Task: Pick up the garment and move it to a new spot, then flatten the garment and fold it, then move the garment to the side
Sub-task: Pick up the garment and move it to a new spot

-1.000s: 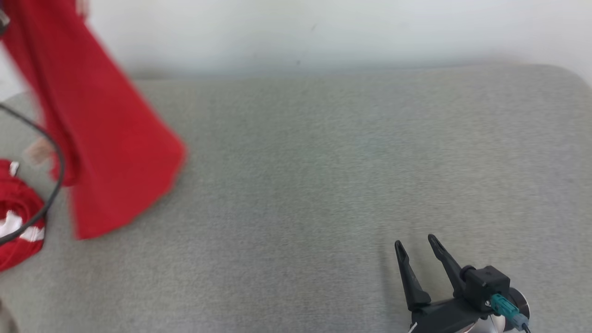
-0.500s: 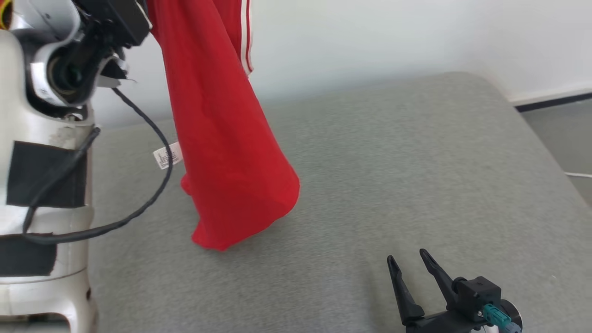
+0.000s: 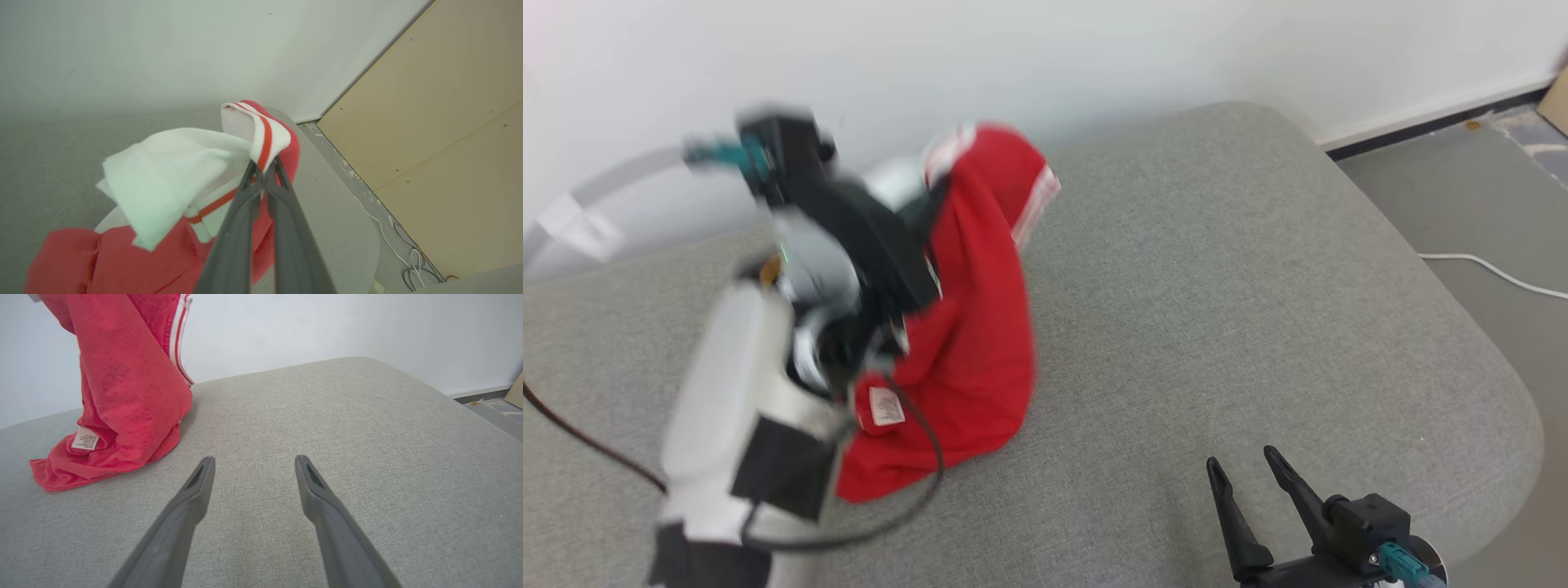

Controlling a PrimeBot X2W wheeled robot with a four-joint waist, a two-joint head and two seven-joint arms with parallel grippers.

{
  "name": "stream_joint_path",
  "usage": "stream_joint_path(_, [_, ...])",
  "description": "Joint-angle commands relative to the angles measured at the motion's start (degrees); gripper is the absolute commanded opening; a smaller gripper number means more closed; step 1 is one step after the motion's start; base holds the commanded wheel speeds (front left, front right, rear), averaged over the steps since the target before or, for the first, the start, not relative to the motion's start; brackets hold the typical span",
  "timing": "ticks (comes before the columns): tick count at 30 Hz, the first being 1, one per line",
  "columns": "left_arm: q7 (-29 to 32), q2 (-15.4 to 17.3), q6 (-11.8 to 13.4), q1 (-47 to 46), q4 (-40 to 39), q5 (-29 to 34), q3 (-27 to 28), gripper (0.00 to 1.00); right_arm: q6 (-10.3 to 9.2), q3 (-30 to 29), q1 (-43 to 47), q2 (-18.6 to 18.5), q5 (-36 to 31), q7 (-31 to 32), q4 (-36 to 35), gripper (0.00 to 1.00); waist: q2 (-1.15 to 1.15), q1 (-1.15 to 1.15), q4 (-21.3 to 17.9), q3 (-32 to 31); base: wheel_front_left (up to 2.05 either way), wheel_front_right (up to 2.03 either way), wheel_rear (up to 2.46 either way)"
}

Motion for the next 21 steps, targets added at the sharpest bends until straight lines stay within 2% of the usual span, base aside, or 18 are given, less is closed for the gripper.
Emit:
stream_joint_path(1, [-1.2,-0.3,-0.3,3.0,1.3,-0.8,-0.6,0.00,-0.12,-0.2,-0.1,0.0,0.0,0.2,-0.2,1.00,0.00,0.00,-0.8,0.9,0.00,0.00,0.00])
stream_joint_path(7, [-7.6,-0.6,-0.5,10.8,6.9,1.1,-3.7,0.00,-0.12,-1.0,0.5,0.0,-0.2,0.7,-0.8,1.00,0.00,0.00,-0.2,1.4,0.00,0.00,0.00])
stream_joint_path(8, [-10.4,-0.7,-0.5,12.4,8.3,2.2,-5.1,0.00,-0.12,-1.4,0.8,0.0,-0.2,0.8,-1.0,1.00,0.00,0.00,0.6,1.5,0.00,0.00,0.00])
stream_joint_path(10, [-13.6,-0.8,-0.7,13.3,9.0,3.0,-6.3,1.00,-0.12,-1.9,0.7,0.0,-0.1,0.9,-1.3,1.00,0.00,0.00,1.6,1.5,0.00,0.00,0.00])
stream_joint_path(15, [-21.6,-0.8,-0.9,15.4,8.1,2.9,-7.0,1.00,-0.12,-4.4,1.5,0.0,-1.0,1.3,-1.9,1.00,0.00,0.00,4.6,0.8,0.00,0.00,0.00])
stream_joint_path(16, [-21.6,-0.8,-0.9,15.4,8.1,2.9,-7.0,1.00,-0.12,-4.4,1.5,0.0,-1.0,1.3,-1.9,1.00,0.00,0.00,4.6,0.8,0.00,0.00,0.00])
stream_joint_path(21, [-32.4,0.2,-1.5,19.3,3.7,3.5,-6.5,1.00,-0.12,-6.9,2.7,0.0,-1.5,1.8,-2.9,1.00,0.00,0.00,7.8,-0.8,0.00,0.00,0.00])
